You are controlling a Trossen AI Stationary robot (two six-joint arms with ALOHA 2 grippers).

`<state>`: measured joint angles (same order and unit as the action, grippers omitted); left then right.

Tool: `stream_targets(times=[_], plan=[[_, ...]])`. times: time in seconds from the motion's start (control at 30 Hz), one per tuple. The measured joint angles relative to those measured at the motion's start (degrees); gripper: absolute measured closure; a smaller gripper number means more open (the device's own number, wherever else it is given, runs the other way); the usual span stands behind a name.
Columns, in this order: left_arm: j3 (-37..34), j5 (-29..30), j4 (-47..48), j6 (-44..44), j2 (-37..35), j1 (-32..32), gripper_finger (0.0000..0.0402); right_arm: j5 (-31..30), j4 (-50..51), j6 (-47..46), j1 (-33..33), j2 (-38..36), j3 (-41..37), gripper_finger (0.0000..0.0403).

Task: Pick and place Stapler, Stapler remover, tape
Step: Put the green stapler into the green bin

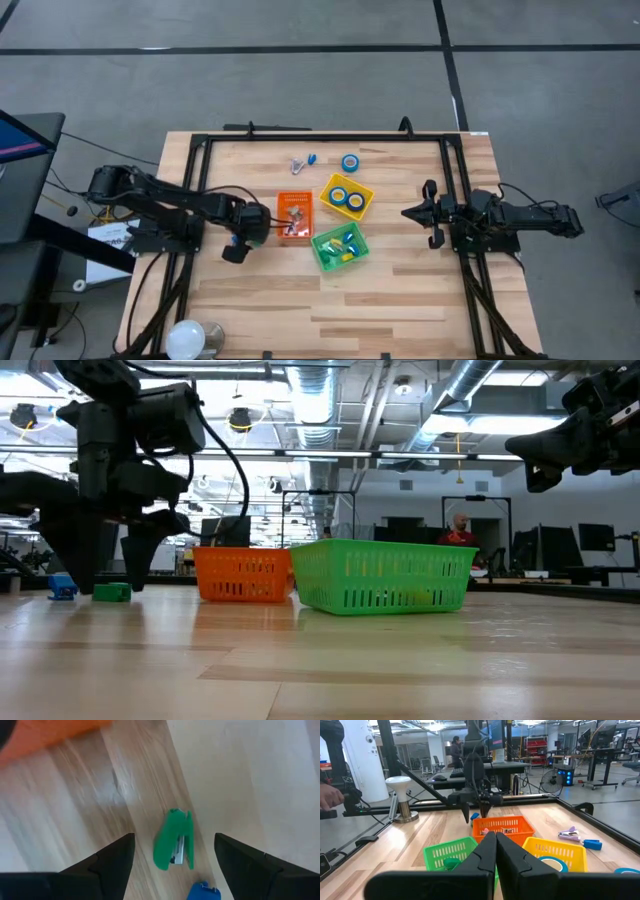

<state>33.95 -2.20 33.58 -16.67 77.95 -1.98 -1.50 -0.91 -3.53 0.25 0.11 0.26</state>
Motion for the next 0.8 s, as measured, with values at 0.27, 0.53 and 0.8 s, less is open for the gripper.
stream_targets(times=[0.27, 0.53, 0.8], plan=[[0.1, 0.0, -1.3, 0.0, 2.4, 0.0, 0.0159, 0.0, 0.0, 0.0, 0.0, 0.0, 0.0, 0.0402], [0.0, 0.0, -1.6, 0.1, 2.3, 0.0, 0.0208, 0.0, 0.0, 0.0, 0.0, 0.0, 0.0, 0.0402], [0.0, -0.1, -1.6, 0.1, 2.3, 0.0, 0.0244, 0.0, 0.0, 0.0, 0.0, 0.0, 0.0, 0.0402]])
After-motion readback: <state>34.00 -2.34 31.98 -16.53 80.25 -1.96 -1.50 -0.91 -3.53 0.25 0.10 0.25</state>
